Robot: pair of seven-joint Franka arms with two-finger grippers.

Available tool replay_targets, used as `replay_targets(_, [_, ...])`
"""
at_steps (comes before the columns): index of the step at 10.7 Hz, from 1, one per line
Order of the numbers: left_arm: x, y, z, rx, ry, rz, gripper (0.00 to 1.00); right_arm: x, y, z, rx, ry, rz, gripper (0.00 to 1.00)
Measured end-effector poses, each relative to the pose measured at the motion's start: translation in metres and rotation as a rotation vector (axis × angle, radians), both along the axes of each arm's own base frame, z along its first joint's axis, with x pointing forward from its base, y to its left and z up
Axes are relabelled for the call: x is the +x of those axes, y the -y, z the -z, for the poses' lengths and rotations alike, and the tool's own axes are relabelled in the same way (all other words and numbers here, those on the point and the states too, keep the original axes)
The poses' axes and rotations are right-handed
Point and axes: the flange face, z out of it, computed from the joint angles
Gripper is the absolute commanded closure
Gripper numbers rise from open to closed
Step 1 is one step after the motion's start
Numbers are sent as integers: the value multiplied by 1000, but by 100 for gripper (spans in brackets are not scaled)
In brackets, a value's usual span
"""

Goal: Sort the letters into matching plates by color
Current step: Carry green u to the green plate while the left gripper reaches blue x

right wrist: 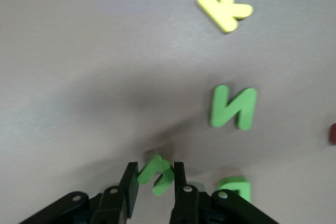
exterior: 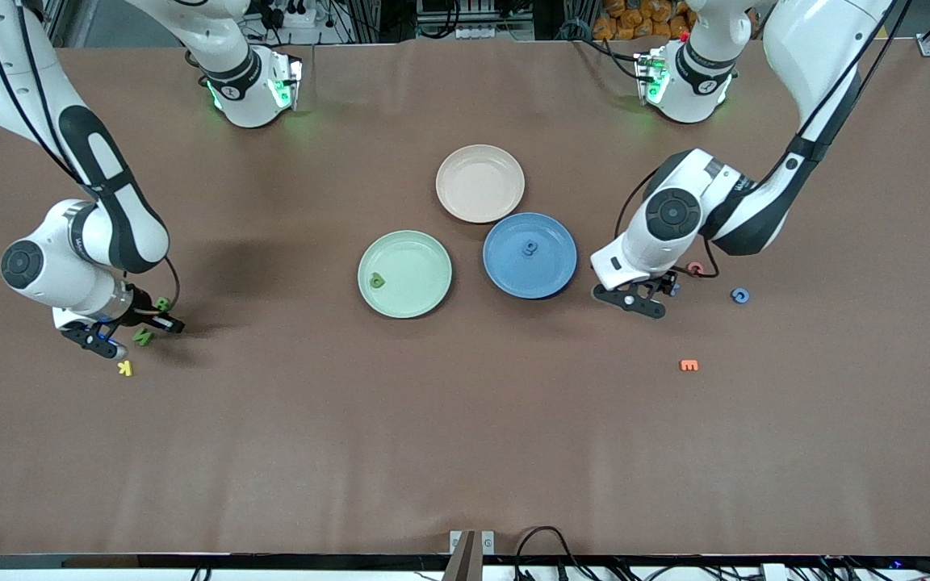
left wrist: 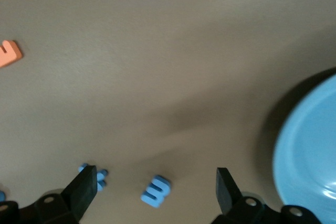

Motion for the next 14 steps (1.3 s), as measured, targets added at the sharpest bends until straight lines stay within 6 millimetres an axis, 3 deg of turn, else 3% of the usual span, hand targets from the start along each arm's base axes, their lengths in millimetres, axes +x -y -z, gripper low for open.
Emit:
replay_targets(2, [3,-21,12,-10,26,42,0,4,-23,-8,7,-2,0,77])
replay_targets(5, [8,-47,15,2,29,106,0,8,-77,-10,9,-14,14,77])
replay_targets(8, [8,-62,16,7,24,230,0,7,-148,-15,18,-29,30,77])
replay_targets(10, [6,-80,25,-6,41,290,0,1,-196,-22,17,-37,34,77])
replay_targets(14, [-13,-98,46,-36,72,302,0,-22,-293,-29,12,-38,12,77])
